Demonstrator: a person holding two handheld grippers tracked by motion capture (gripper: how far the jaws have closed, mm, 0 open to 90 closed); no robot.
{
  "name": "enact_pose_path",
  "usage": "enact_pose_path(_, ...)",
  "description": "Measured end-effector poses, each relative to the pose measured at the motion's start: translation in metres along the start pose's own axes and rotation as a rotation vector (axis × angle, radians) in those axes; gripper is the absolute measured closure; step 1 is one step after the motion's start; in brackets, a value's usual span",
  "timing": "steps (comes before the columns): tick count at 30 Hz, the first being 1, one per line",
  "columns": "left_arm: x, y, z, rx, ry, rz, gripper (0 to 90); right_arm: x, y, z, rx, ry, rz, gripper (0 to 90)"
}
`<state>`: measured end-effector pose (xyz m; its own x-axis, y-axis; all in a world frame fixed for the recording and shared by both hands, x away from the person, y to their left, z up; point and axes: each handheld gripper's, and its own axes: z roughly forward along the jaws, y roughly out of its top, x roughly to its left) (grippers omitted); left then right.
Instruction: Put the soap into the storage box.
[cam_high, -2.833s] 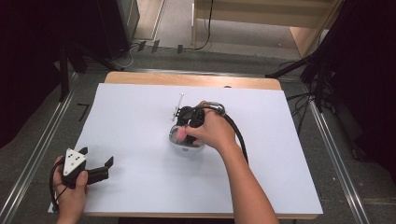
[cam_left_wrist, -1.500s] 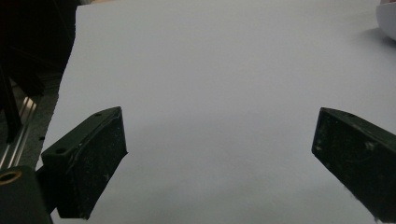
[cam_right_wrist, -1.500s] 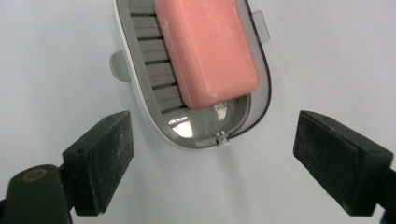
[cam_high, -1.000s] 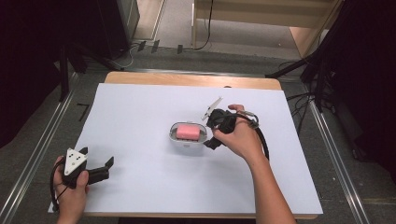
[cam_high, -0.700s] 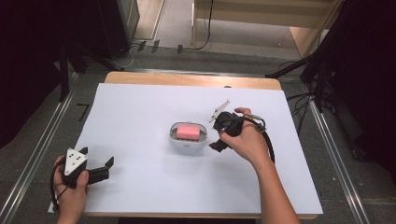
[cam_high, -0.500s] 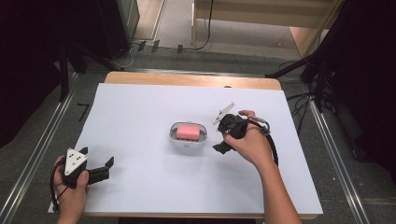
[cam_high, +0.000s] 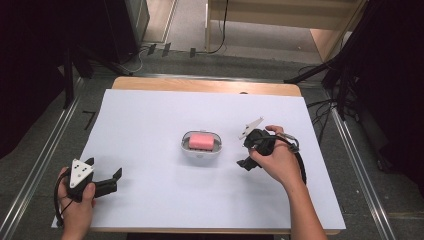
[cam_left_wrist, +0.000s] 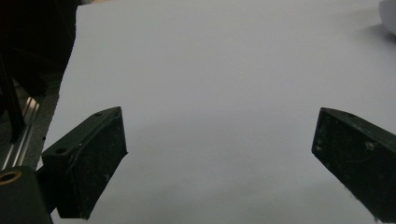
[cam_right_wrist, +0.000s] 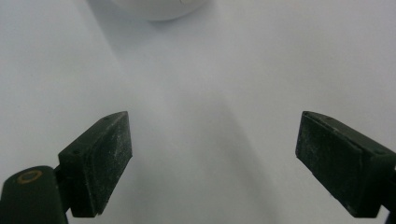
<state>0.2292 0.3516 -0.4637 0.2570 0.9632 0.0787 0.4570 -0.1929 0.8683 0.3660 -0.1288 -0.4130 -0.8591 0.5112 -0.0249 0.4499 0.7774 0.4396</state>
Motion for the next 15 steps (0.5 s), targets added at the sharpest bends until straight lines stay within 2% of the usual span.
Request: enact_pose_path(15,0.0,0.0,0.0,0.001,0.002,0.002,3.7,-0.003,-0.037,0.0,-0.039,-0.012,0.058,10.4)
